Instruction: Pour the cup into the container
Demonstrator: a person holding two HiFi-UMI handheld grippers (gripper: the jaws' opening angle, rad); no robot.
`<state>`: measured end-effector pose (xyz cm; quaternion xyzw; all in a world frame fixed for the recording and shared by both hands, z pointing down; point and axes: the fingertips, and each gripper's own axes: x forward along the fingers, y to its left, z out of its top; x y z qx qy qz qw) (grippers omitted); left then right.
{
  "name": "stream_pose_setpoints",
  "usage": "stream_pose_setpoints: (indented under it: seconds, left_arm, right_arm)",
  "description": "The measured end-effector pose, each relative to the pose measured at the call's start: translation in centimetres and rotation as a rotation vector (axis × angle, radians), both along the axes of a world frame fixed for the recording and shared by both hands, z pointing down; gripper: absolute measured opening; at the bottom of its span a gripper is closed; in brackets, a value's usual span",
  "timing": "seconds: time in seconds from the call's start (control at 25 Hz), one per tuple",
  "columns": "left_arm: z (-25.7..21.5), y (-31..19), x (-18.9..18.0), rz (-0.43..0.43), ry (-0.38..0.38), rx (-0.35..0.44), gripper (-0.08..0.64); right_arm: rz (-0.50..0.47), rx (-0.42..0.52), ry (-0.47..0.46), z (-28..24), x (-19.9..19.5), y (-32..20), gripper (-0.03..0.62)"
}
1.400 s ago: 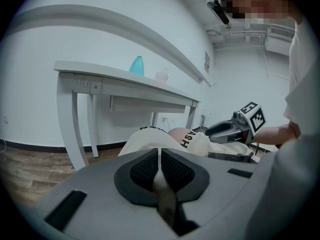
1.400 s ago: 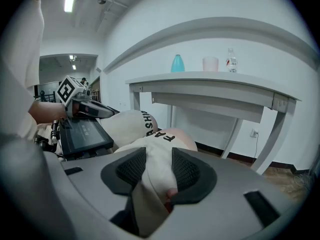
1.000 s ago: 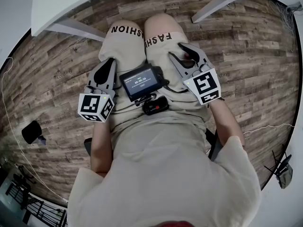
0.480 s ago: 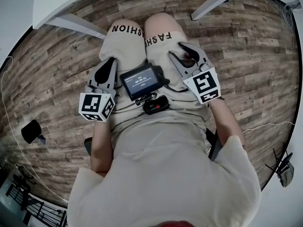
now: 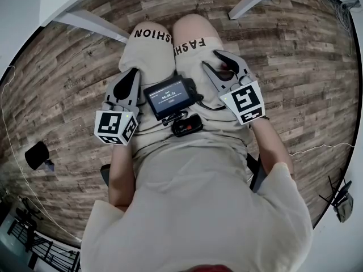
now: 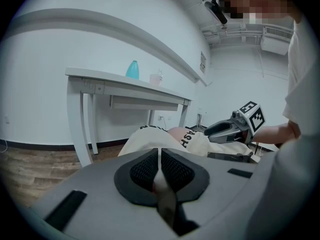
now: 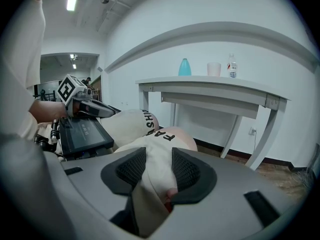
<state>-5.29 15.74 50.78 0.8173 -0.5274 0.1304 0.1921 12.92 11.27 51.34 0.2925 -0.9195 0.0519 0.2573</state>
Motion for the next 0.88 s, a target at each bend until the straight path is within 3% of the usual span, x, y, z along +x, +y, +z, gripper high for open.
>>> stream_pose_setpoints:
  seconds: [0.88]
  left_arm:
    - [0.3,2.4,0.8,0.011,-0.018,-0.010,0.014]
  right_arm:
    - [0.004,-0.011,-0.019,-0.3,0.6,2.7,0.167]
